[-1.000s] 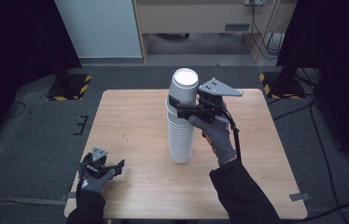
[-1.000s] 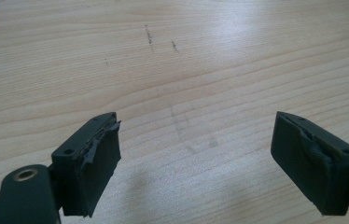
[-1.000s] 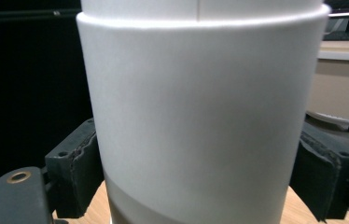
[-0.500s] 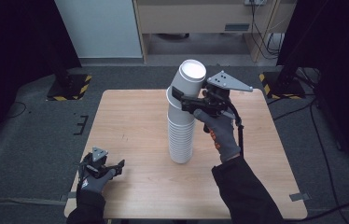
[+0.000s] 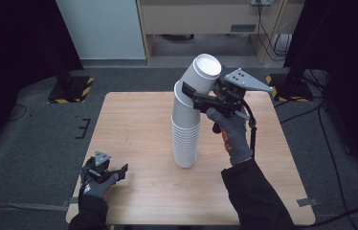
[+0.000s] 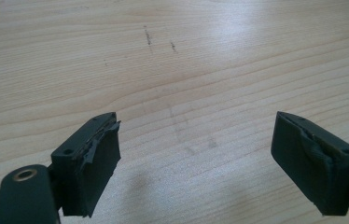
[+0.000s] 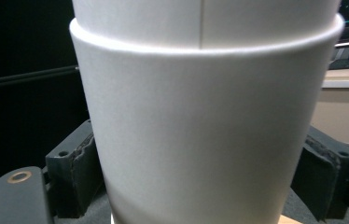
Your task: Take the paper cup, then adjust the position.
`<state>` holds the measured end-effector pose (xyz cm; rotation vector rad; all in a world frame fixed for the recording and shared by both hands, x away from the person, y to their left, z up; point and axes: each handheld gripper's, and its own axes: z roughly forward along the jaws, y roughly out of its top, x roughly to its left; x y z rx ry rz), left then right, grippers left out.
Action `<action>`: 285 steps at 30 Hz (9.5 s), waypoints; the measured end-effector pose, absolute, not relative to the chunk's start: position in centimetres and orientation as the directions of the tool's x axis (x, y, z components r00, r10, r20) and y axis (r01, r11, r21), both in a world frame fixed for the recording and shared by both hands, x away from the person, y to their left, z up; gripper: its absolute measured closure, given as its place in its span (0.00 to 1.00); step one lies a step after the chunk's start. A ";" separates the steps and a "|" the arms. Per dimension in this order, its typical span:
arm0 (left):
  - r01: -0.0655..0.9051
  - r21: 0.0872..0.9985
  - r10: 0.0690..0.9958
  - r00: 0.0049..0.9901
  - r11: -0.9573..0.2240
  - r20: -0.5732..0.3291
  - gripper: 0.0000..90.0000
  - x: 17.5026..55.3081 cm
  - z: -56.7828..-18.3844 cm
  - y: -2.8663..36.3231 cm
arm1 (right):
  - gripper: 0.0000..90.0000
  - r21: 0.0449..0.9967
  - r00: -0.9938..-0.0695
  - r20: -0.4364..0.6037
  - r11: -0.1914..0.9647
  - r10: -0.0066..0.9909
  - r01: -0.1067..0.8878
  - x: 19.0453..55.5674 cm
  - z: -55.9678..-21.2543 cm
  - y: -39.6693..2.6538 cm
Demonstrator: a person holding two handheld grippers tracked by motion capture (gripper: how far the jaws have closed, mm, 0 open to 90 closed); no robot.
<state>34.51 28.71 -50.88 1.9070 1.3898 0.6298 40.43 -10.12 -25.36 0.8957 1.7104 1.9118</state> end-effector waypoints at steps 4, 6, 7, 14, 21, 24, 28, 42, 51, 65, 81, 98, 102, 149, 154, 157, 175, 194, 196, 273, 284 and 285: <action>0.617 0.763 0.950 0.311 -0.194 -0.010 0.16 34.5 -50.9 28.7 | 0.17 0.981 -0.702 0.188 -0.164 0.687 0.103 40.3 -25.2 -10.6; 0.615 0.764 0.950 0.311 -0.194 -0.009 0.16 34.5 -50.8 28.7 | 0.17 0.980 -0.698 0.192 -0.172 0.690 0.100 40.3 -25.0 -10.9; 0.614 0.765 0.950 0.311 -0.193 -0.010 0.16 34.5 -50.8 28.7 | 0.17 0.979 -0.698 0.194 -0.176 0.689 0.099 40.2 -25.0 -11.0; 0.602 0.776 0.950 0.313 -0.190 -0.011 0.16 34.5 -50.7 28.7 | 0.17 0.977 -0.684 0.202 -0.193 0.701 0.091 39.8 -24.9 -12.4; 0.588 0.784 0.945 0.327 -0.200 -0.004 0.17 34.5 -50.7 28.6 | 0.17 0.975 -0.664 0.210 -0.204 0.718 0.087 39.1 -25.3 -14.2; 0.583 0.787 0.943 0.331 -0.205 0.000 0.17 34.5 -50.6 28.6 | 0.17 0.973 -0.654 0.220 -0.207 0.724 0.098 38.8 -25.7 -14.9; 0.580 0.787 0.938 0.346 -0.210 -0.004 0.22 34.5 -50.6 28.6 | 0.17 0.972 -0.643 0.227 -0.207 0.731 0.108 38.5 -26.5 -15.9; 0.574 0.784 0.932 0.363 -0.238 0.017 0.32 34.4 -50.5 28.3 | 0.17 0.960 -0.601 0.280 -0.217 0.749 0.176 37.1 -30.3 -19.3; 0.552 0.803 0.926 0.379 -0.227 0.002 0.34 34.2 -50.2 27.9 | 0.17 0.943 -0.577 0.330 -0.236 0.747 0.234 36.4 -33.2 -21.0; 0.523 0.828 0.918 0.396 -0.204 -0.023 0.34 34.1 -50.0 27.1 | 0.17 0.919 -0.535 0.382 -0.248 0.754 0.306 35.8 -36.9 -22.6; 0.484 0.850 0.888 0.457 -0.208 -0.043 0.35 33.8 -49.4 25.2 | 0.17 0.889 -0.507 0.435 -0.266 0.744 0.372 34.9 -40.3 -23.2; 0.434 0.879 0.855 0.515 -0.195 -0.065 0.35 33.1 -48.8 22.8 | 0.17 0.870 -0.497 0.465 -0.275 0.733 0.409 34.5 -41.9 -23.2; 0.419 0.884 0.836 0.544 -0.206 -0.063 0.35 33.0 -48.6 21.8 | 0.17 0.861 -0.490 0.484 -0.293 0.725 0.416 34.5 -42.0 -23.6; 0.265 0.937 0.704 0.709 -0.226 -0.031 0.41 31.6 -47.0 13.8 | 0.17 0.738 -0.421 0.667 -0.469 0.615 0.485 34.2 -44.3 -23.6; 0.252 0.942 0.690 0.723 -0.223 -0.030 0.44 31.7 -47.0 12.6 | 0.17 0.727 -0.420 0.680 -0.476 0.602 0.495 34.1 -44.3 -23.5; 0.244 0.942 0.678 0.735 -0.231 -0.024 0.45 31.7 -47.0 11.7 | 0.17 0.731 -0.425 0.675 -0.466 0.603 0.498 34.0 -44.4 -23.4; 0.199 0.954 0.629 0.777 -0.226 -0.013 0.46 32.2 -46.7 8.1 | 0.17 0.717 -0.429 0.692 -0.481 0.580 0.505 33.5 -44.1 -23.6; 0.154 0.970 0.589 0.808 -0.188 -0.014 0.47 33.9 -46.4 4.2 | 0.17 0.709 -0.433 0.700 -0.480 0.568 0.516 33.6 -44.3 -23.6; 0.152 0.971 0.589 0.808 -0.182 -0.017 0.48 34.2 -46.4 3.9 | 0.17 0.706 -0.430 0.703 -0.481 0.566 0.521 33.6 -44.4 -23.5; 0.043 0.985 0.603 0.795 -0.165 0.066 0.83 36.4 -47.6 0.3 | 0.16 0.647 -0.419 0.751 -0.439 0.510 0.624 34.2 -45.7 -22.1; 0.044 0.983 0.574 0.816 -0.179 0.068 0.91 35.9 -47.9 0.4 | 0.16 0.653 -0.407 0.745 -0.455 0.528 0.606 34.3 -46.0 -22.5; 0.044 0.983 0.575 0.816 -0.178 0.067 0.91 35.9 -47.9 0.4 | 0.16 0.652 -0.408 0.746 -0.453 0.526 0.608 34.3 -46.0 -22.5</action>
